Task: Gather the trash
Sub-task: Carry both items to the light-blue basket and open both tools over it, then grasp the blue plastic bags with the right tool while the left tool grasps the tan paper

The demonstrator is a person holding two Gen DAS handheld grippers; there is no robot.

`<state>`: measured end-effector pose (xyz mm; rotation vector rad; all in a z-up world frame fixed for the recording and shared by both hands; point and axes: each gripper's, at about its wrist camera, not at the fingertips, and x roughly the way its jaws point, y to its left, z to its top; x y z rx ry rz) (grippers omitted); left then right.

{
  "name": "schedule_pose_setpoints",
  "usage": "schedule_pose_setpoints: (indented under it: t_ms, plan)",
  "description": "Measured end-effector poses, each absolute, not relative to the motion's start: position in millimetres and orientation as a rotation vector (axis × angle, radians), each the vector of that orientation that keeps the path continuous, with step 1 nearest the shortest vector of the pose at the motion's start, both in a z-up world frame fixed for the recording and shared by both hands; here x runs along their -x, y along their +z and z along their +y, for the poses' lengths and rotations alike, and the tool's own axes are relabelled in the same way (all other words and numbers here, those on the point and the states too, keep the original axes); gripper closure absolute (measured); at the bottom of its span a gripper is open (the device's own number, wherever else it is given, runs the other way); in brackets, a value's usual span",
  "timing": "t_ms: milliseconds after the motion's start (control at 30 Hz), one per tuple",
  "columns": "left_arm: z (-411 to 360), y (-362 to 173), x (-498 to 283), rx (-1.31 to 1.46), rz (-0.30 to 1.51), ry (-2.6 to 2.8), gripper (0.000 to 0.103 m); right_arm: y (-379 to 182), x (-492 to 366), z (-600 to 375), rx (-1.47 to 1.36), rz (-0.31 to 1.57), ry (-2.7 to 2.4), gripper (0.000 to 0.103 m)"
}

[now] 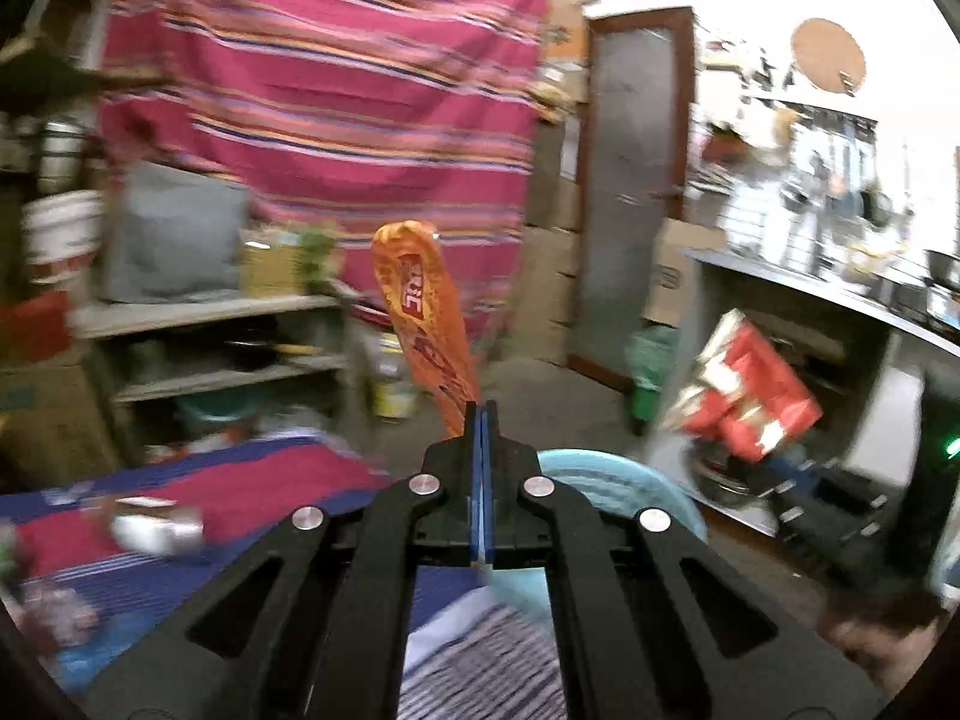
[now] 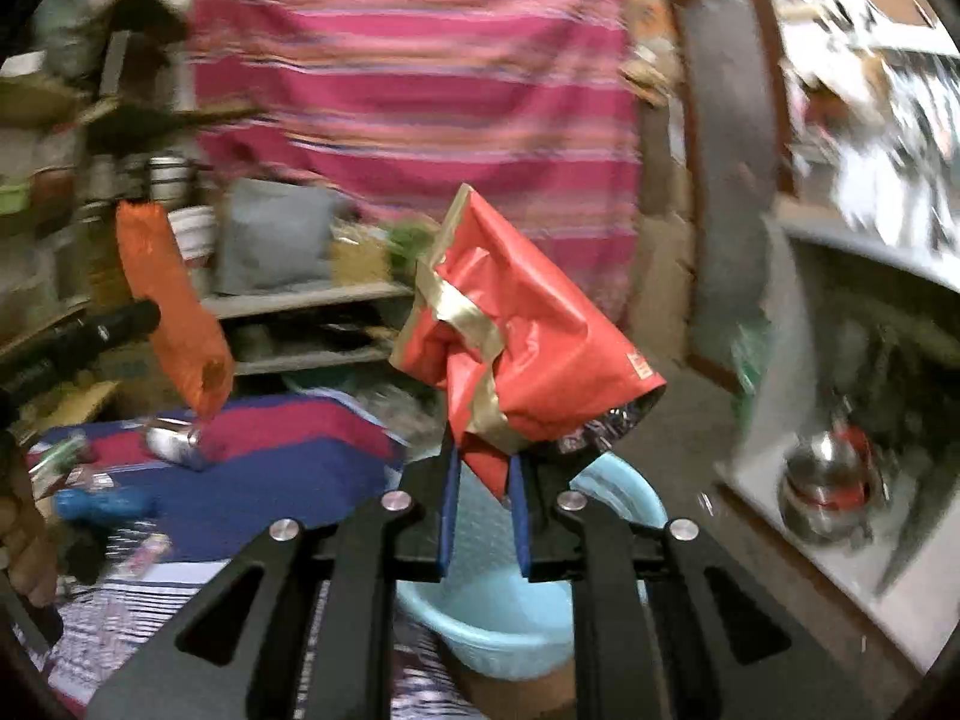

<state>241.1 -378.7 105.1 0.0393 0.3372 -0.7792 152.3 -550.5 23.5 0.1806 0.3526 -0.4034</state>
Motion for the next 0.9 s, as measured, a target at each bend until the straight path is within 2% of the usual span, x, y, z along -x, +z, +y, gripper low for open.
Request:
schedule_pose_setpoints:
  t_ms: [133, 267, 300, 333, 367, 400, 467, 500, 533, 767, 900]
  plan:
    - [-446, 73, -259, -0.092, 0.386, -0.875, 0.103, -13, -177, -576, -0.232, 0.442, -0.407, 0.087]
    - [-483, 30, -282, -0.121, 0.503, -0.901, 0.103, -37, -194, -587, -0.240, 0.513, -0.414, 0.082]
    - [-489, 19, -287, -0.135, 0.522, -0.889, 0.103, -41, -194, -590, -0.236, 0.519, -0.426, 0.075]
    - [-493, 10, -291, -0.138, 0.543, -0.885, 0.103, -45, -196, -591, -0.237, 0.524, -0.445, 0.052]
    - [-494, 4, -292, -0.137, 0.560, -0.884, 0.103, -47, -195, -591, -0.240, 0.516, -0.450, 0.039]
    - [-497, -2, -294, -0.143, 0.573, -0.876, 0.098, -48, -195, -590, -0.247, 0.507, -0.446, 0.039]
    - [-495, -8, -298, -0.143, 0.586, -0.861, 0.074, -48, -191, -589, -0.258, 0.498, -0.446, 0.039]
    - [-498, -11, -301, -0.137, 0.591, -0.854, 0.055, -46, -188, -588, -0.259, 0.490, -0.459, 0.039]
    - [-496, -12, -302, -0.128, 0.590, -0.850, 0.051, -45, -187, -588, -0.265, 0.484, -0.464, 0.039]
    - [-451, 9, -293, -0.098, 0.579, -0.786, 0.051, -12, -162, -583, -0.252, 0.384, -0.490, 0.039]
    - [-378, 41, -282, -0.127, 0.522, -0.677, 0.051, 20, -155, -560, -0.258, 0.310, -0.421, 0.039]
